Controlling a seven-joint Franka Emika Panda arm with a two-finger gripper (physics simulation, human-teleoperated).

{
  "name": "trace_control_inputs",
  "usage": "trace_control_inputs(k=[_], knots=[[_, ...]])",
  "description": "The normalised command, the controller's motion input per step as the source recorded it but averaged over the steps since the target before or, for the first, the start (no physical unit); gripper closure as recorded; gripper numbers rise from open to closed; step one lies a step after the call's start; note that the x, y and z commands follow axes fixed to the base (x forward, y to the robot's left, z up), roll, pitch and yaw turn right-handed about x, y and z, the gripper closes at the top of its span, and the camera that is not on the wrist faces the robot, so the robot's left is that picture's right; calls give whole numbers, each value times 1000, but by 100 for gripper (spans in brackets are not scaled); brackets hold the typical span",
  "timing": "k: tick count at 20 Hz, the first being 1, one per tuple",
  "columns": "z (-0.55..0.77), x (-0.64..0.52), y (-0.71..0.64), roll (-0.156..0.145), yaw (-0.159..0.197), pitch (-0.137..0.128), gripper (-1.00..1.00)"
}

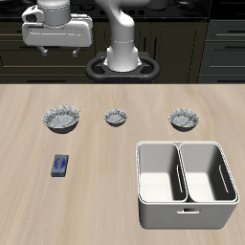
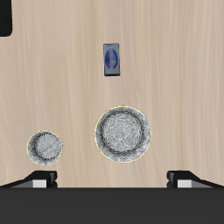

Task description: Place the cream cheese in the largest bowl

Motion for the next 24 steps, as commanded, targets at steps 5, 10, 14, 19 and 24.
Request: trace_control_inputs(k=[5, 10, 14, 19, 24], knots=[[69, -18, -221, 24, 33, -3, -100], [91, 56, -196, 0, -1, -18, -100], [9, 174, -31, 12, 24, -7, -100], [29, 181, -59, 23, -1, -1, -100], [35, 247, -25, -2, 1, -11, -100]])
